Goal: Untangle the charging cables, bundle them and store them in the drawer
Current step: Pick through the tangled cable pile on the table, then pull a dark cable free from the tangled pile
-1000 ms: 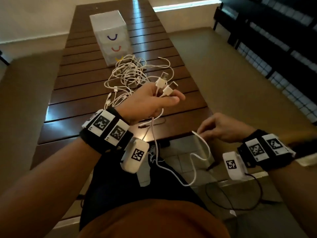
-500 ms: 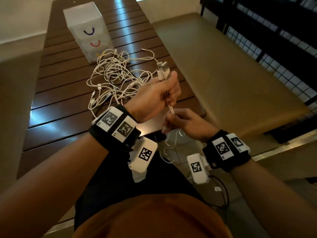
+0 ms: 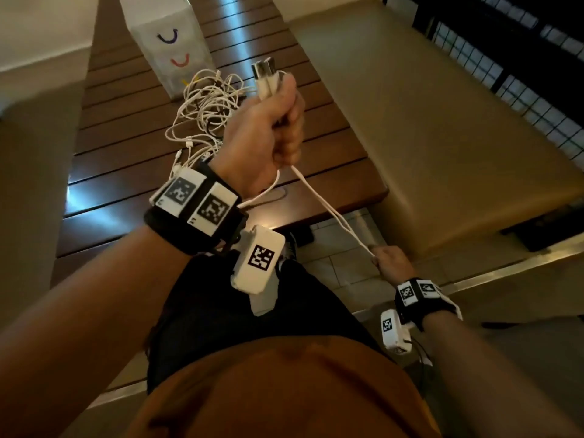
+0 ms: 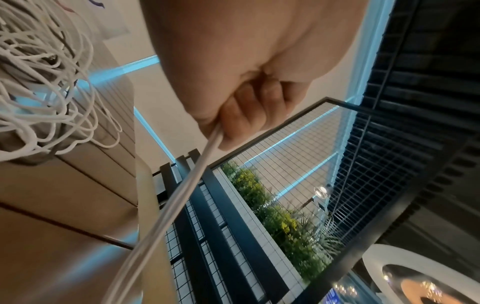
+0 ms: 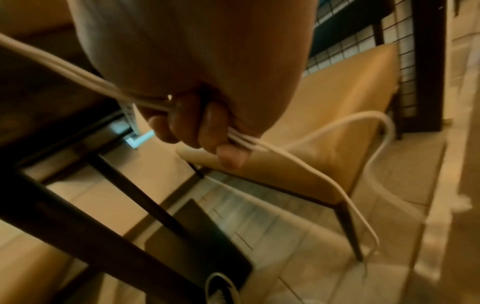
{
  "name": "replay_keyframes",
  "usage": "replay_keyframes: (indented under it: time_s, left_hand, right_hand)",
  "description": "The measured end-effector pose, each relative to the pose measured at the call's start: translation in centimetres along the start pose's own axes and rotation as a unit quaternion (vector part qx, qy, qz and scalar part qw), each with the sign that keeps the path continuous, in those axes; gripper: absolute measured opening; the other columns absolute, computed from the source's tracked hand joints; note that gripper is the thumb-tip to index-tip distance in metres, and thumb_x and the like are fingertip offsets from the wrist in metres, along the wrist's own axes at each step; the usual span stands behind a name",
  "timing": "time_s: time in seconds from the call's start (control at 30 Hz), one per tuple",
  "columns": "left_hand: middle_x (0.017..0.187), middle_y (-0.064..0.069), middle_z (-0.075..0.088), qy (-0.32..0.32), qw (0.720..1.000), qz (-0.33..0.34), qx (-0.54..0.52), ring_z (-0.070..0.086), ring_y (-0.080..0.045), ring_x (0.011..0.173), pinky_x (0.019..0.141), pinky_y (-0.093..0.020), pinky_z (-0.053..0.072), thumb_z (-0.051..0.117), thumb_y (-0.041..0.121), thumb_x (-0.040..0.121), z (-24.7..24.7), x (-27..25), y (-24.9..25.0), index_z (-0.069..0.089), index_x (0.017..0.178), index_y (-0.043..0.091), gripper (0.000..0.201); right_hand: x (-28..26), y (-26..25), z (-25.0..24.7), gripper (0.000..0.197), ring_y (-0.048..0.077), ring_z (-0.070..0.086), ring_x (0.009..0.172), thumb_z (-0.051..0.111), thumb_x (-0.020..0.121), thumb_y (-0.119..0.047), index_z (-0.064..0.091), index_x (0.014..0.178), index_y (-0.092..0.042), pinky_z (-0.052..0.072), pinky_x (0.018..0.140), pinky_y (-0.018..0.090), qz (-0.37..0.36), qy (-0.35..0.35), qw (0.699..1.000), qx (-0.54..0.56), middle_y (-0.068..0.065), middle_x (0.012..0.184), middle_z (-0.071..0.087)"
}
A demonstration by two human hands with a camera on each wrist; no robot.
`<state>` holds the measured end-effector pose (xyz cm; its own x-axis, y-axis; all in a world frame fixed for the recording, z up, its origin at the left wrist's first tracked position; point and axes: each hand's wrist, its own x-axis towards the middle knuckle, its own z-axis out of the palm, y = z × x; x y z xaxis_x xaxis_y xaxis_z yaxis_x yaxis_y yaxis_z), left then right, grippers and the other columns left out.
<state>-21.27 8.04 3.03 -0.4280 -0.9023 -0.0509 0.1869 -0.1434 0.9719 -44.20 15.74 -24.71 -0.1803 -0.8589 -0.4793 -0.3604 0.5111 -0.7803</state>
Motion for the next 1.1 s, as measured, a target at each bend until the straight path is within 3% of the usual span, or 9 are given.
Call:
replay_keyframes:
  time_s: [0.13,0.23,0.3,0.37,0.43,0.57,0.7,0.97,1.1]
  left_hand:
    - [0.049,0.005,0.028,-0.034,0.999,-0.004,0.040,0.018,-0.012,0.046,0.044,-0.026,0.014,0.036,0.031,0.099,1.3,-0.9,-1.7,0.044,0.063,0.018,0.040]
    - [0.051,0.005,0.031,-0.042,0.998,-0.009,0.049,0.021,-0.011,0.047,0.046,-0.026,0.014,0.040,0.033,0.095,1.7,-0.9,-1.8,0.046,0.071,0.016,0.029]
    - [0.056,0.005,0.033,-0.050,0.997,-0.033,0.044,0.021,-0.010,0.049,0.049,-0.027,0.013,0.042,0.037,0.091,1.5,-1.0,-1.8,0.047,0.084,0.017,0.021]
    - [0.060,0.005,0.032,-0.052,0.996,-0.070,0.032,0.020,-0.011,0.051,0.050,-0.028,0.013,0.039,0.043,0.091,1.3,-1.3,-2.5,0.046,0.092,0.020,0.025]
    - [0.060,0.005,0.032,-0.042,0.994,-0.092,0.035,0.020,-0.010,0.051,0.051,-0.026,0.015,0.031,0.046,0.098,1.1,-1.6,-3.5,0.047,0.092,0.021,0.030]
    - [0.059,0.006,0.032,-0.005,0.991,-0.125,0.056,0.023,-0.009,0.050,0.049,-0.023,0.021,0.025,0.043,0.103,1.0,-1.9,-4.6,0.047,0.085,0.019,0.037]
    - [0.061,0.004,0.028,0.006,0.987,-0.156,0.032,0.024,-0.010,0.051,0.048,-0.021,0.026,0.025,0.048,0.102,0.4,-2.2,-3.7,0.043,0.079,0.019,0.041]
    - [0.061,0.002,0.022,-0.037,0.984,-0.176,0.015,0.020,-0.011,0.051,0.049,-0.024,0.021,0.011,0.065,0.095,-1.1,-3.1,-3.2,0.037,0.070,0.020,0.057]
    - [0.055,0.001,0.027,-0.025,0.984,-0.176,0.022,0.021,-0.013,0.047,0.049,-0.026,0.020,0.006,0.068,0.093,-1.7,-3.3,-3.8,0.039,0.067,0.016,0.066]
  right_hand:
    - [1.2,0.3,0.6,0.036,0.034,0.059,0.100,0.043,0.101,-0.030,0.066,0.104,-0.002,0.043,0.084,0.035,0.067,-0.036,0.978,-0.192,0.019,0.104,0.064]
    - [1.7,-1.5,-0.4,0.028,0.034,0.058,0.110,0.048,0.097,-0.019,0.065,0.115,-0.007,0.048,0.090,0.038,0.058,-0.105,0.952,-0.282,0.016,0.121,0.062]
    - [1.3,-4.1,-1.6,0.022,0.032,0.062,0.098,0.048,0.096,-0.012,0.069,0.101,-0.006,0.052,0.080,0.034,0.024,-0.148,0.966,-0.213,0.015,0.106,0.067]
    - [-0.4,-8.0,-2.7,0.023,0.023,0.061,0.074,0.046,0.099,-0.009,0.065,0.086,-0.003,0.049,0.057,0.019,-0.009,-0.180,0.978,-0.107,0.011,0.082,0.065]
    - [-2.7,-12.7,-3.8,0.022,0.015,0.058,0.064,0.044,0.101,-0.010,0.063,0.094,0.000,0.044,0.050,0.014,-0.080,-0.187,0.978,-0.046,0.010,0.080,0.063]
    - [-6.6,-19.9,-4.6,0.028,0.011,0.064,0.084,0.042,0.102,-0.018,0.064,0.115,-0.005,0.051,0.072,0.021,-0.271,-0.113,0.954,0.065,0.006,0.099,0.068]
    - [-8.3,-23.3,-3.6,0.028,-0.002,0.063,0.096,0.053,0.096,-0.005,0.061,0.122,-0.010,0.047,0.084,0.013,-0.396,-0.110,0.908,0.078,-0.001,0.104,0.068]
    - [-7.8,-24.8,-1.3,0.019,0.007,0.068,0.079,0.064,0.087,0.000,0.065,0.106,-0.005,0.053,0.077,0.023,-0.402,-0.101,0.895,0.164,0.004,0.091,0.071]
    - [-8.0,-25.2,-0.6,0.029,0.005,0.068,0.077,0.060,0.089,0.003,0.063,0.116,-0.006,0.054,0.073,0.021,-0.391,-0.164,0.894,0.145,-0.005,0.086,0.073]
